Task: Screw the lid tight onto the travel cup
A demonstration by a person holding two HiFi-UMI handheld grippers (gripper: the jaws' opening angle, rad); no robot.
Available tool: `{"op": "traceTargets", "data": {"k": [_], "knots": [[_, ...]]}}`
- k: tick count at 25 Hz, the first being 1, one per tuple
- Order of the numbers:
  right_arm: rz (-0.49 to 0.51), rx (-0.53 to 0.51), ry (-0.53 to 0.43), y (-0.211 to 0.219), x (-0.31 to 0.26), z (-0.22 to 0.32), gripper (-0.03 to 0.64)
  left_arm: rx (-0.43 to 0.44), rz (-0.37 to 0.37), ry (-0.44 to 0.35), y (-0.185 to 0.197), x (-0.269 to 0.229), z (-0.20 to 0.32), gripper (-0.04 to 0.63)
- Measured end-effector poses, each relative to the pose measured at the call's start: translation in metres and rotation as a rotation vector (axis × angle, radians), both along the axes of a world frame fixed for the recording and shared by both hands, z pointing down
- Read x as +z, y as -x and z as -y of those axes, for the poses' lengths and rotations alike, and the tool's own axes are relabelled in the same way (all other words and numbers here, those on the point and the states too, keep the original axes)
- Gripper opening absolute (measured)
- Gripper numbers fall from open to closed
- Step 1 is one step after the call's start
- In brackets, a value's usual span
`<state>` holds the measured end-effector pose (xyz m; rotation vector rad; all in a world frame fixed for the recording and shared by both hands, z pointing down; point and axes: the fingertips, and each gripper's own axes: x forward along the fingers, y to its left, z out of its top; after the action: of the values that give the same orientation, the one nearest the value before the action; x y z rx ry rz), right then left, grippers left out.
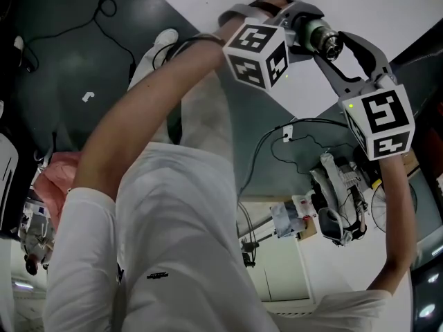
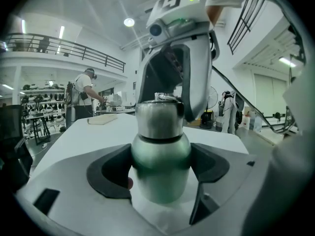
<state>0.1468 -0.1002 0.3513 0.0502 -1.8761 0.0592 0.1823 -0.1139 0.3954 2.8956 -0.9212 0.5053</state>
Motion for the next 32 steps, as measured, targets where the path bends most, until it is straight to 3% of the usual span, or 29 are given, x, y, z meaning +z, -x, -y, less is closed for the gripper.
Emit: {"op": "traceTargets", "data": {"k": [5,14,20,24,29,32], "knots": [[-0.007,-0.059,-0.040,0.003,0.000,-0.003,0.238,0.003,-0.004,0.000,0.003,0.000,-0.001,0.364],[-0.033,-0.283,-0.068,0.008,-0.016,-0.011,0.245,0.011,-0.002,0.002,0.002,0.001,-0.002,0.364],[-0.110,-0.589,-0.089,0.004,-0.022,-0.014,0.246,0.000,-0.019,-0.002,-0.002,-0.001,0.001,0.364],[-0.114,-0.663,-0.077,0.008,-0.016,-0.021,0.246,0.023,0.001,0.008,0.001,0.007,-0.005,0.364],[-0.190,-0.958,-0.135,-0.004,-0.013,-0.022,0.247,0.018,-0.008,0.009,0.000,0.003,-0.003,0.364],[-0.204,-1.051,-0.121,-0.006,-0.010,-0.021,0.246,0.020,-0.013,0.004,0.001,0.001,-0.002,0.364]]}}
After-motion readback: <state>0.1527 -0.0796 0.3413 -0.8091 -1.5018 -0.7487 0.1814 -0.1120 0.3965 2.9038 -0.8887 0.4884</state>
